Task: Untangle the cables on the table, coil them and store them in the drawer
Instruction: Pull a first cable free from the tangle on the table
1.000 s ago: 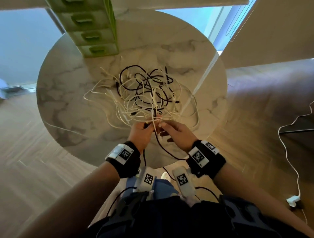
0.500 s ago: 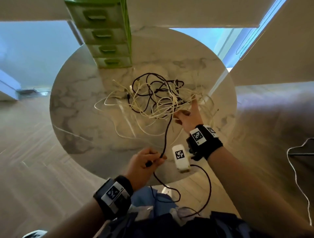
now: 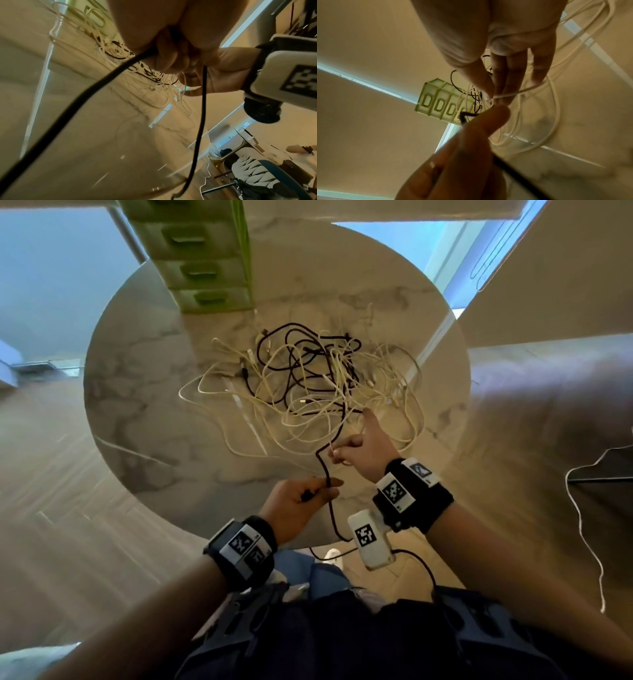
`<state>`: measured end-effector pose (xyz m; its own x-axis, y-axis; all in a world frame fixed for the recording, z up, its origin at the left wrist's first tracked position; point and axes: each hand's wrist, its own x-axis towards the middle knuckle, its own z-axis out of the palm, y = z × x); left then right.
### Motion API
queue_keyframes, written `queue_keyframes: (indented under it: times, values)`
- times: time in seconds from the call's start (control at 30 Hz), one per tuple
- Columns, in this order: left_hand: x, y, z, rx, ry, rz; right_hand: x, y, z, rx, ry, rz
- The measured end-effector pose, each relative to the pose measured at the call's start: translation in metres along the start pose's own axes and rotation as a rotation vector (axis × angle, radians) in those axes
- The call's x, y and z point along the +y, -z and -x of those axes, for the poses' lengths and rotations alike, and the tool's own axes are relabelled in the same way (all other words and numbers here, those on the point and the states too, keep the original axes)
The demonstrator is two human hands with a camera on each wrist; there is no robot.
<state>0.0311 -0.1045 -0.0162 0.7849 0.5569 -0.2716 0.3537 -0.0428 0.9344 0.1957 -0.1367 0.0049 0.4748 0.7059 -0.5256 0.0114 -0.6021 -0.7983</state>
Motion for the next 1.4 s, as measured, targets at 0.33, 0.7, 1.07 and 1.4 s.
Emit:
queue_keyframes:
  times: [0.33, 0.7, 1.07, 1.4]
  values:
    - [0.004, -0.016, -0.009, -0.283, -0.036, -0.392, 0.0, 0.007, 0.019, -0.174, -0.055, 0.15]
    - [0.025, 0.009, -0.054, 0.014, 0.293, 0.363, 0.021, 0.016, 0.051, -0.261, 0.21, 0.456]
    - [0.033, 0.016, -0.074, 0.052, 0.375, 0.689, 0.07, 0.026, 0.06, -0.399, 0.275, 0.821]
    - [0.032, 0.003, -0.064, 0.16, 0.297, 0.489, 0.008, -0.004, 0.027, -0.091, -0.033, -0.011]
